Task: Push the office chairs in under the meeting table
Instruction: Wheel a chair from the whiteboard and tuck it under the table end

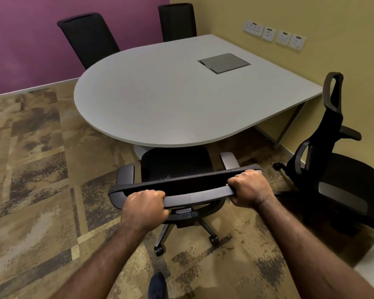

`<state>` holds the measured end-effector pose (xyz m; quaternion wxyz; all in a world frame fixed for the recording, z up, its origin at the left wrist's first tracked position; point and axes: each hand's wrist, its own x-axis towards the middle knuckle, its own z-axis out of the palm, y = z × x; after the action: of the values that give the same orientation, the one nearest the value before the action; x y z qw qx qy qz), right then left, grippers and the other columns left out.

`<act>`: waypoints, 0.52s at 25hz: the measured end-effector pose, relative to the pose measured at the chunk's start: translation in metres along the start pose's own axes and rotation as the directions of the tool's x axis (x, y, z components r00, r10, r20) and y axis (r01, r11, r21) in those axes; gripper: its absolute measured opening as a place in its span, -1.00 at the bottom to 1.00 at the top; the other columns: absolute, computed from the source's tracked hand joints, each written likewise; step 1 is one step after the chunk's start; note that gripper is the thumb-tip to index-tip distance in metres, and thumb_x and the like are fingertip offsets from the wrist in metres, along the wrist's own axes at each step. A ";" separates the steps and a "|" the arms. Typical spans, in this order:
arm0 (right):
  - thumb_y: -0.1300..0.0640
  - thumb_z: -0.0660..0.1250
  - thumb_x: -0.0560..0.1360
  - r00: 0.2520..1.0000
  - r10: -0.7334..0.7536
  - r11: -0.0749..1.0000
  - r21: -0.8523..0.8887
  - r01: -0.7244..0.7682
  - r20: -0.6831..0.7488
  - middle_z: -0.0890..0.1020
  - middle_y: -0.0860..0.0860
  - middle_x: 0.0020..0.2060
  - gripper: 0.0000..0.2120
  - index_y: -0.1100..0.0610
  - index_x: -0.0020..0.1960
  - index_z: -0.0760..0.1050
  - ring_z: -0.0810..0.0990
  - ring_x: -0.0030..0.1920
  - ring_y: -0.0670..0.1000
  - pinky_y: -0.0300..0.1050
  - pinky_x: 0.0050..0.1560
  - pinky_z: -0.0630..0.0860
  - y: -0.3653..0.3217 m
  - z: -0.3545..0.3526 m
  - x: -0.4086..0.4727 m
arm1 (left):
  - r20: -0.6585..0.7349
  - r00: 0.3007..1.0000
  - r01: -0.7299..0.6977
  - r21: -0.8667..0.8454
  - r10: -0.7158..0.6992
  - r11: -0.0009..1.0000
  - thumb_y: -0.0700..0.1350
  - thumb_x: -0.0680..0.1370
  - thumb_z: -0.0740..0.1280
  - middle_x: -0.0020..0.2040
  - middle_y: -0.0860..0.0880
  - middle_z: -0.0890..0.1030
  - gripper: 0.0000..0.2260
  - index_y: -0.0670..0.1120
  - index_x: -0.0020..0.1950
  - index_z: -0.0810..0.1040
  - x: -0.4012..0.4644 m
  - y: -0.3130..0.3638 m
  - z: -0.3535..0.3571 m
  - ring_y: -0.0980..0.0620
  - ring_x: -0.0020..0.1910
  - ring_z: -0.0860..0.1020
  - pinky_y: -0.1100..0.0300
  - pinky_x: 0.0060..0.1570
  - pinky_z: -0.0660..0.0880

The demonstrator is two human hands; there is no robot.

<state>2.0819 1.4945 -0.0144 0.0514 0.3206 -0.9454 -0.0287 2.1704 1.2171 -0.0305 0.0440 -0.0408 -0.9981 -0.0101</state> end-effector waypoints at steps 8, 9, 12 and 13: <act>0.03 0.52 0.07 0.999 -0.036 0.997 0.061 0.038 -0.033 0.52 -0.09 -0.55 -0.75 0.02 -0.45 0.44 0.50 -0.54 0.01 -0.17 -0.38 0.43 -0.010 0.004 0.055 | -0.013 0.999 0.038 0.011 -0.038 0.999 0.04 0.27 0.40 -0.49 0.12 0.40 -0.85 0.05 -0.37 0.46 0.027 -0.039 0.000 0.09 -0.51 0.32 0.24 -0.49 0.19; 0.04 0.50 0.11 0.999 -0.035 0.996 0.077 0.037 -0.031 0.53 -0.08 -0.54 -0.78 0.02 -0.43 0.45 0.51 -0.52 0.03 -0.14 -0.35 0.46 -0.010 0.005 0.063 | -0.014 0.999 0.043 0.014 -0.043 0.999 0.03 0.27 0.40 -0.50 0.11 0.43 -0.86 0.04 -0.37 0.47 0.032 -0.044 0.000 0.08 -0.51 0.34 0.24 -0.50 0.19; 0.03 0.48 0.17 0.999 -0.031 0.996 0.083 0.033 -0.018 0.54 -0.08 -0.52 -0.80 0.01 -0.41 0.44 0.52 -0.49 0.02 -0.15 -0.33 0.39 -0.013 0.006 0.083 | -0.010 0.999 0.048 0.023 -0.048 0.999 0.03 0.26 0.41 -0.50 0.09 0.46 -0.85 0.03 -0.38 0.48 0.043 -0.058 0.001 0.05 -0.52 0.42 0.24 -0.50 0.19; 0.03 0.48 0.16 0.999 -0.030 0.996 0.078 0.031 -0.015 0.53 -0.08 -0.52 -0.79 0.01 -0.42 0.44 0.51 -0.50 0.02 -0.15 -0.33 0.37 -0.013 0.006 0.089 | -0.012 0.999 0.047 0.021 -0.047 0.999 0.04 0.26 0.41 -0.50 0.09 0.46 -0.85 0.03 -0.38 0.48 0.047 -0.062 0.001 0.05 -0.52 0.42 0.24 -0.50 0.19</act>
<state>2.0191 1.4298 -0.0143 0.0448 0.3370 -0.9404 0.0099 2.1188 1.1587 -0.0289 0.0500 -0.0169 -0.9986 -0.0006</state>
